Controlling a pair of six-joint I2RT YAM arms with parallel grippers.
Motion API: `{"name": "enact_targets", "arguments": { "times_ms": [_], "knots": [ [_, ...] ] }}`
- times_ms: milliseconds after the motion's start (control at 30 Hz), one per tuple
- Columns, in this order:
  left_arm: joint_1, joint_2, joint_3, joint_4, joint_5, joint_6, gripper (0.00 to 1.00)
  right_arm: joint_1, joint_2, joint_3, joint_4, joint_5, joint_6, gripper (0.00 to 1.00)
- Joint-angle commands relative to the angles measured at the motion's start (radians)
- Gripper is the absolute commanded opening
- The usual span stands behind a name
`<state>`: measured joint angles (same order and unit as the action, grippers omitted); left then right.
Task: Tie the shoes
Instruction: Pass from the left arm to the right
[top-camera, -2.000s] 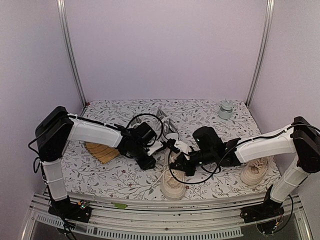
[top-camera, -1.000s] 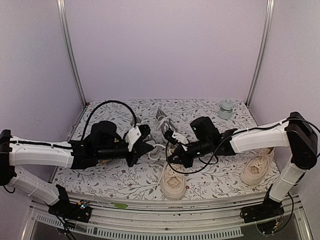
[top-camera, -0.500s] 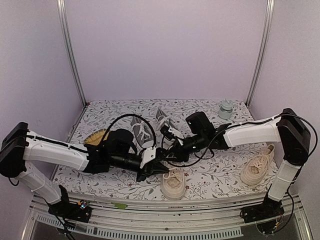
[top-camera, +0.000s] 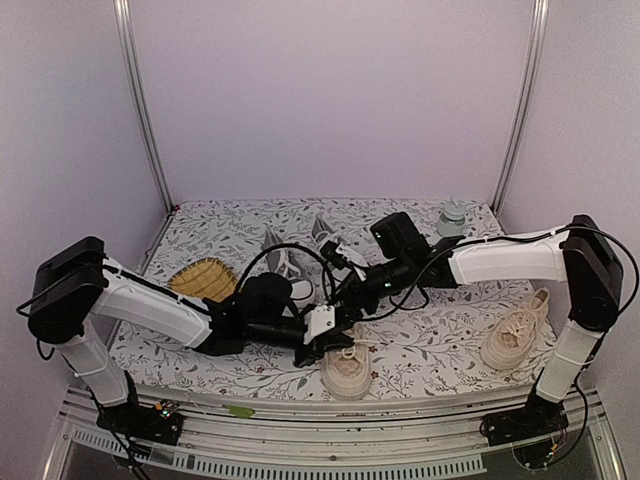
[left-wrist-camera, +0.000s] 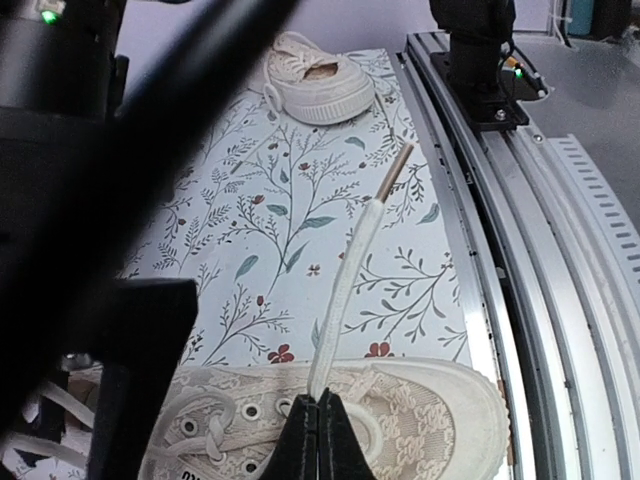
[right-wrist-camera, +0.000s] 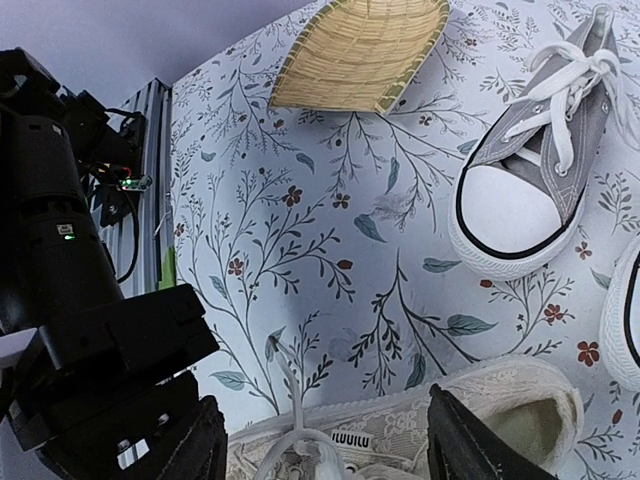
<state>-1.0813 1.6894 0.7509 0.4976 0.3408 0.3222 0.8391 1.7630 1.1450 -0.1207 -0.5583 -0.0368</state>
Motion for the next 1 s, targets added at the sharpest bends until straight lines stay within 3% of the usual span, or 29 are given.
{"name": "enact_targets", "arguments": {
  "times_ms": [0, 100, 133, 333, 400, 667, 867, 967],
  "knots": [
    [-0.029, 0.013, 0.022, 0.064, -0.084, 0.023, 0.00, -0.016, -0.067, 0.044, -0.058, 0.041, 0.008, 0.71],
    [-0.039, 0.024, 0.037, 0.067, -0.077, 0.031, 0.00, -0.025, -0.086, 0.046, -0.099, 0.062, 0.005, 0.78],
    [-0.041, 0.032, 0.042, 0.067, -0.075, 0.032, 0.00, -0.027, -0.091, 0.045, -0.112, 0.065, 0.003, 0.87],
    [-0.041, 0.054, 0.042, 0.086, -0.083, 0.025, 0.00, -0.031, -0.130, 0.046, -0.189, 0.088, -0.006, 0.91],
    [-0.041, 0.056, 0.041, 0.091, -0.087, 0.025, 0.00, -0.032, -0.151, 0.046, -0.202, 0.089, -0.006, 0.99],
    [-0.042, 0.061, 0.038, 0.088, -0.129, 0.033, 0.00, -0.046, -0.264, 0.001, -0.323, 0.108, -0.008, 0.97],
    [-0.042, 0.064, 0.041, 0.088, -0.132, 0.034, 0.00, -0.064, -0.417, -0.127, -0.385, -0.005, -0.015, 0.94],
    [-0.042, 0.061, 0.039, 0.091, -0.131, 0.034, 0.00, -0.064, -0.426, -0.166, -0.384, -0.031, -0.004, 0.87]
  ]
}}
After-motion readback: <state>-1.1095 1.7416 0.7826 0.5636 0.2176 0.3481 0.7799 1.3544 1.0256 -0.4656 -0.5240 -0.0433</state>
